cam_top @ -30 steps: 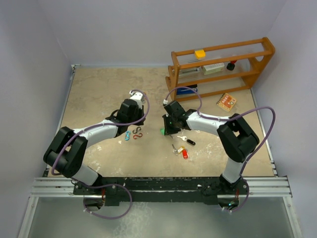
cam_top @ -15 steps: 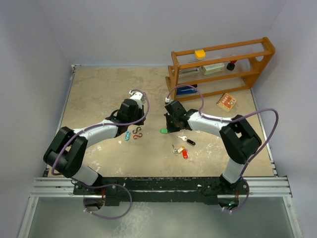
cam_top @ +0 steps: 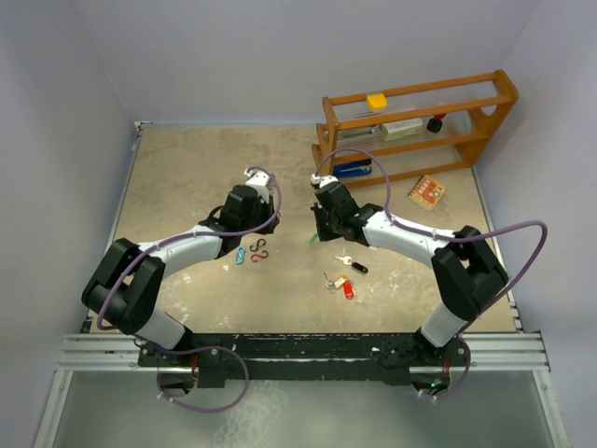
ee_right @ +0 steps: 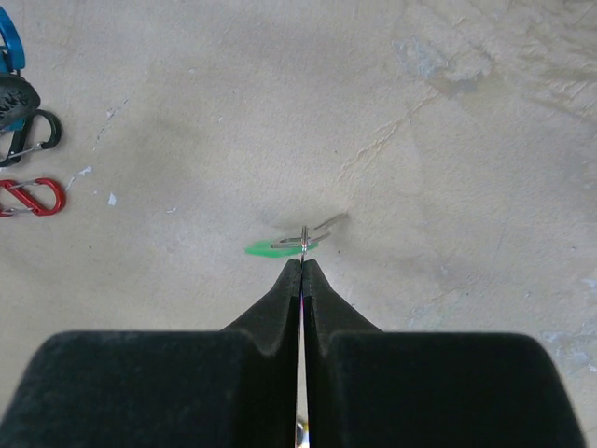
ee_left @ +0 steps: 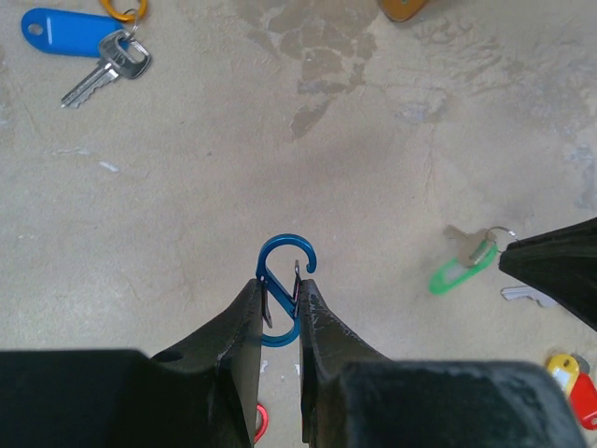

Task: Put the keys on the keyring

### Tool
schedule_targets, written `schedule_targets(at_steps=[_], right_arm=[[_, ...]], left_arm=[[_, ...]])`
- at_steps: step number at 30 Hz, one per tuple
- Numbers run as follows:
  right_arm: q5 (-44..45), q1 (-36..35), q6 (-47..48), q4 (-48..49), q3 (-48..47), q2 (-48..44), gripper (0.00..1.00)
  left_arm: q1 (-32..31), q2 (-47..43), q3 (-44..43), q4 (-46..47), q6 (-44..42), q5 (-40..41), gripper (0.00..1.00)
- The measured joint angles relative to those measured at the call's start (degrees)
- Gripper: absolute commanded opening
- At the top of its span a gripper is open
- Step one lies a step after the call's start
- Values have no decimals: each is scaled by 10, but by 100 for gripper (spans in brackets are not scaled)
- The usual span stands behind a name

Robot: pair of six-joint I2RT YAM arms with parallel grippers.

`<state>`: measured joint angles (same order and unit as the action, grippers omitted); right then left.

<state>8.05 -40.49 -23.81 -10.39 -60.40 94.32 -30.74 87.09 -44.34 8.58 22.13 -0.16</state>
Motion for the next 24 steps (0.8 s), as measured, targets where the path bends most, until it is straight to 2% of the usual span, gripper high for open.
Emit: schedule_targets(at_steps=[7,13,24], right_arm=[[-2,1,74,38,32,-31,0],[-37,4,133,106,78,-79,0],[-108,4,208,178,112,-106,0]], left_arm=[[0,-2,5,42,-1,-50,0],[-2,-12,12,75,-3,-103,0],[-21,-16,2,71,-21,-155,0]])
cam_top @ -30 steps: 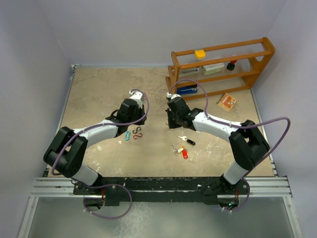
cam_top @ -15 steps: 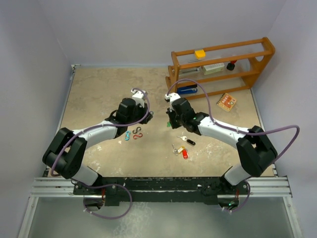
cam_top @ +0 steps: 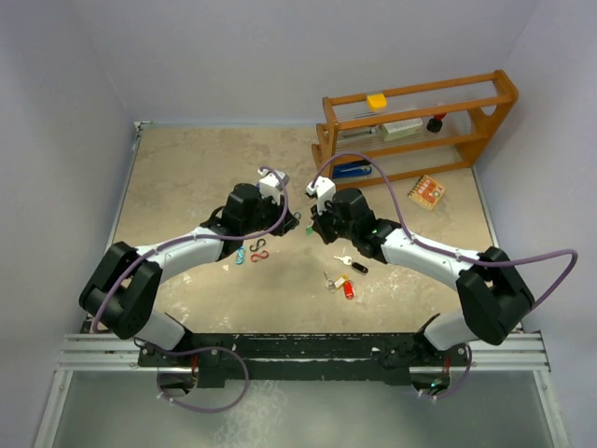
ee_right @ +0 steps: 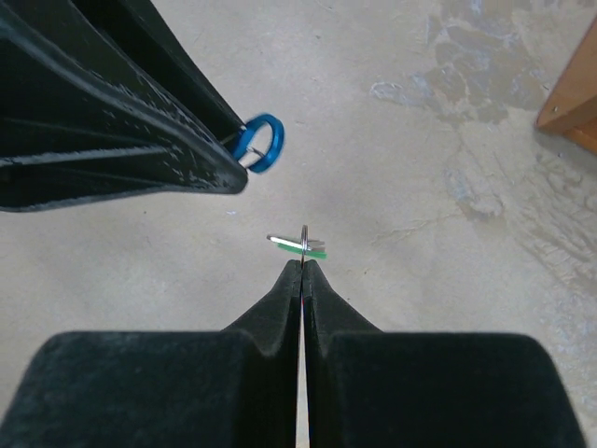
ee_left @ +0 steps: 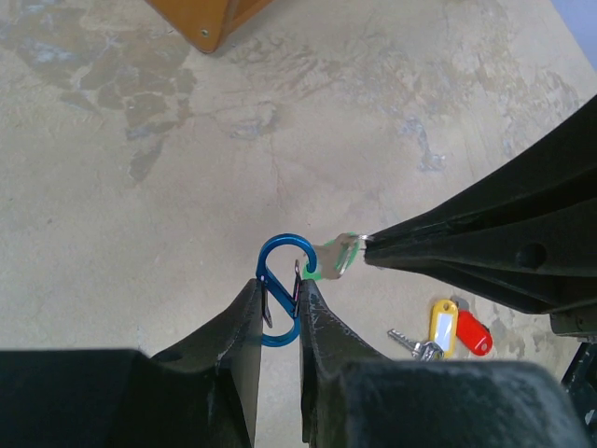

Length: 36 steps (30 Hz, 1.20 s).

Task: Put the keys on the keyring

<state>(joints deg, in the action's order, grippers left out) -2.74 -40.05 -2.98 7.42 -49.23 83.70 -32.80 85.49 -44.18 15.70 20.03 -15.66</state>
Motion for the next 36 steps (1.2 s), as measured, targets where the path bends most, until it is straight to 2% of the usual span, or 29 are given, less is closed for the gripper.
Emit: schedule_targets(at_steps=[12,36], right_arm=[[-14,0,38,11,0,0,0],[-45,0,69,28,23,0,0]], left_arm=[[-18,21,-23,-45,-33,-22,0],[-19,47,-48,-61,-46,-35,0]])
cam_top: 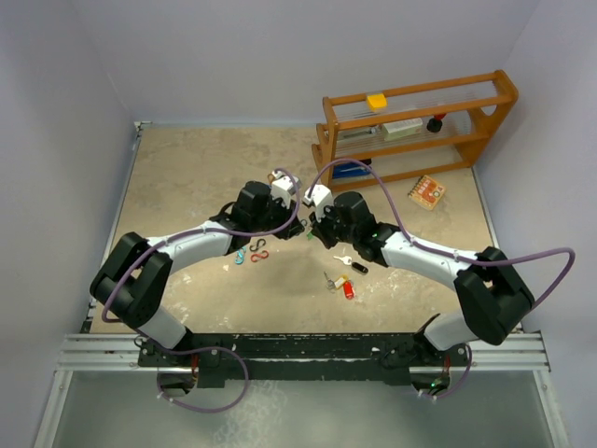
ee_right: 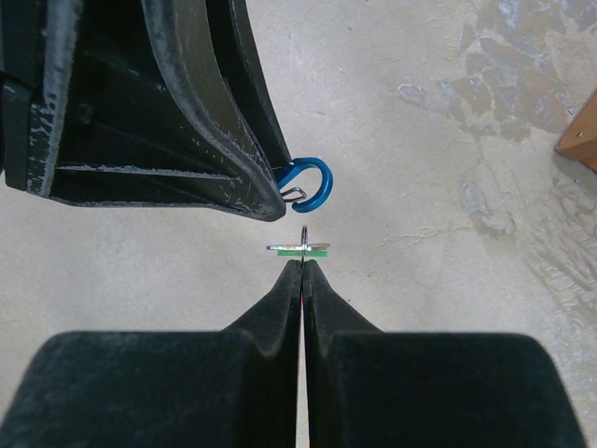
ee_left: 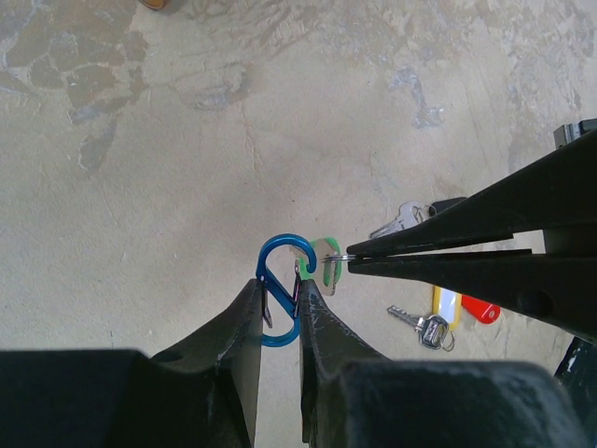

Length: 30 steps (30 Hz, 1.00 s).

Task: Put the keys on the keyring

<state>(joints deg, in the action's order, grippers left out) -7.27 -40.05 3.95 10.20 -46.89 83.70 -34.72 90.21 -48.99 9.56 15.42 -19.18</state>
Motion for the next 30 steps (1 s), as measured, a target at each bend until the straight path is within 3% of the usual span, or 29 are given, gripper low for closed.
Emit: schedule_targets(at_steps=[30], right_arm=[[-15,0,3,9,5,0,0]], left_arm=[[-7,7,-3,-5,0,-13,0]])
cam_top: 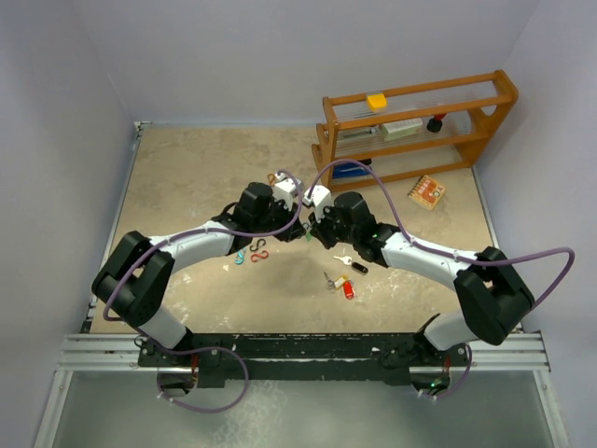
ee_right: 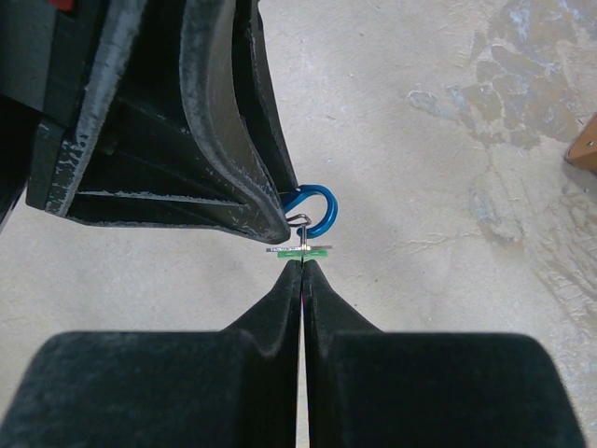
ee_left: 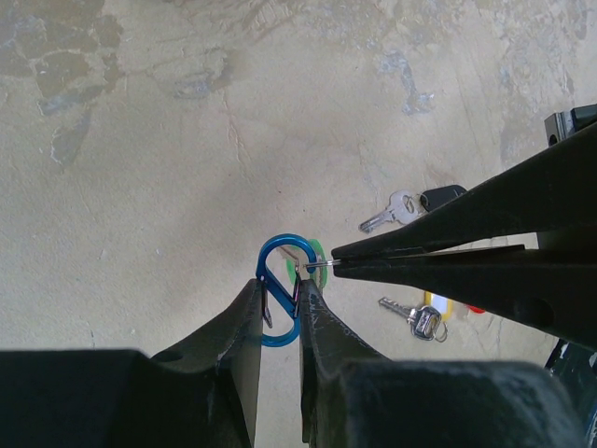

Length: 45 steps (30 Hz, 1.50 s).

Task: Put the keys on the keyring

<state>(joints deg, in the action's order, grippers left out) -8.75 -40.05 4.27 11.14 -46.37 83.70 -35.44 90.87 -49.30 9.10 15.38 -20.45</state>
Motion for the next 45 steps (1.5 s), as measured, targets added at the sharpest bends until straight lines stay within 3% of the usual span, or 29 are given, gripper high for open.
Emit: schedule_targets(at_steps=[25,28,31,33,45], right_arm=[[18,0,-2,6,0,0,1],[26,0,-8,6,0,0,13],[49,0,-23,7,0,1,41],[70,0,-37,8,0,2,51],[200,0,-93,43,30,-43,70]], left_arm=[[-4,0,-1,-20,-15,-22,0],[-4,-2,-1,-24,-15,-26,0],[-4,-4,-1,-28,-15,-35,0],[-4,-5,-1,-29,-15,-40,0],[-4,-29,-1,-30,-10,-27,0]])
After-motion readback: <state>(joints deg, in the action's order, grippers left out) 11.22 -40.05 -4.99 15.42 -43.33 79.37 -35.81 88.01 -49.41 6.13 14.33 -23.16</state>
